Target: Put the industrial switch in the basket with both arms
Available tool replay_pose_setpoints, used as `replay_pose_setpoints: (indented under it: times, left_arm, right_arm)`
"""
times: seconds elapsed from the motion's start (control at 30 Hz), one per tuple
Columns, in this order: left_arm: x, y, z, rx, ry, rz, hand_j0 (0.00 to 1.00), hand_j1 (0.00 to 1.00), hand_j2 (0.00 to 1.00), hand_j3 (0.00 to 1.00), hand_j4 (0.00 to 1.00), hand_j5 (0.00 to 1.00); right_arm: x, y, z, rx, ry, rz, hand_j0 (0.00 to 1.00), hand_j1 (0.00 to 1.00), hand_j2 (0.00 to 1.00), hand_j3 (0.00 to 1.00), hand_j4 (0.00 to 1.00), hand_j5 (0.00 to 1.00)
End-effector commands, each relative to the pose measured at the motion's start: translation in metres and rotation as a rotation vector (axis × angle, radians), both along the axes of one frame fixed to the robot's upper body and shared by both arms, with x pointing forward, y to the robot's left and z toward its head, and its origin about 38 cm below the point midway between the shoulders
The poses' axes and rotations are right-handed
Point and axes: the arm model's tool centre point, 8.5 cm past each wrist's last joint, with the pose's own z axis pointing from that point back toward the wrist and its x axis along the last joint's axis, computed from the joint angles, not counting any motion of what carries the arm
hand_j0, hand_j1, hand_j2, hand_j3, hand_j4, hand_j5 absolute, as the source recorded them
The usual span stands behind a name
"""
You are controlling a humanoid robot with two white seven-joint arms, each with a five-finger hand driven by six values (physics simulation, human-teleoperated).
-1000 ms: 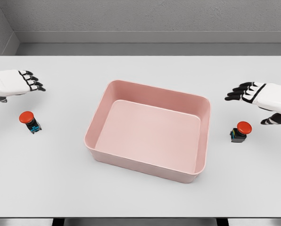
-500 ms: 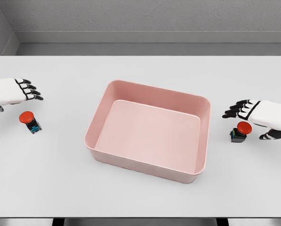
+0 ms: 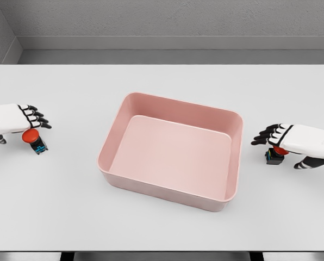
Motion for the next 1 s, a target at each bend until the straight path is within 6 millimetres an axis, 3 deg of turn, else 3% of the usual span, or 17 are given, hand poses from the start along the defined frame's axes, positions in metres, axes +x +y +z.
replay_pose_setpoints:
  times: [0.0,0.13,0.23,0.43,0.53,0.7,0.9,0.97]
  left_arm:
    - [-0.004,-0.003,0.003,-0.029,0.004,0.0,1.0,1.0,1.0,1.0,1.0,1.0]
    - [-0.003,-0.004,0.005,-0.039,0.001,0.0,1.0,1.0,1.0,1.0,1.0,1.0]
    - [-0.007,0.009,0.01,-0.031,-0.005,0.028,1.0,1.0,1.0,1.0,1.0,1.0]
    - [-0.006,0.016,0.026,-0.068,-0.054,0.048,1.0,1.0,1.0,1.0,1.0,1.0]
    - [-0.003,0.015,0.03,-0.085,-0.065,0.05,1.0,1.0,1.0,1.0,1.0,1.0]
    - [-0.006,0.002,0.03,-0.096,-0.058,0.012,1.0,1.0,1.0,1.0,1.0,1.0]
    - [-0.01,-0.012,0.028,-0.11,-0.05,-0.03,1.0,1.0,1.0,1.0,1.0,1.0]
    - [-0.011,-0.015,0.027,-0.111,-0.045,-0.039,1.0,1.0,1.0,1.0,1.0,1.0]
  right_arm:
    - [0.001,0.003,-0.001,0.007,0.001,0.003,1.0,1.0,1.0,1.0,1.0,1.0]
    - [0.003,0.009,-0.005,0.015,-0.004,0.012,1.0,1.0,1.0,1.0,1.0,1.0]
    - [0.003,0.016,-0.009,0.018,0.001,0.027,1.0,1.0,1.0,1.0,1.0,1.0]
    - [0.004,0.013,-0.014,-0.006,0.003,0.022,1.0,1.0,1.0,1.0,1.0,1.0]
    - [0.007,0.009,-0.013,-0.008,-0.001,0.007,1.0,1.0,1.0,1.0,1.0,1.0]
    - [0.01,0.022,-0.019,0.025,-0.002,0.025,1.0,1.0,1.0,1.0,1.0,1.0]
    - [0.012,0.013,-0.022,0.009,0.0,-0.003,1.0,1.0,1.0,1.0,1.0,1.0]
    - [0.012,0.012,-0.022,0.002,-0.003,-0.001,0.92,0.92,0.92,0.92,0.92,0.92]
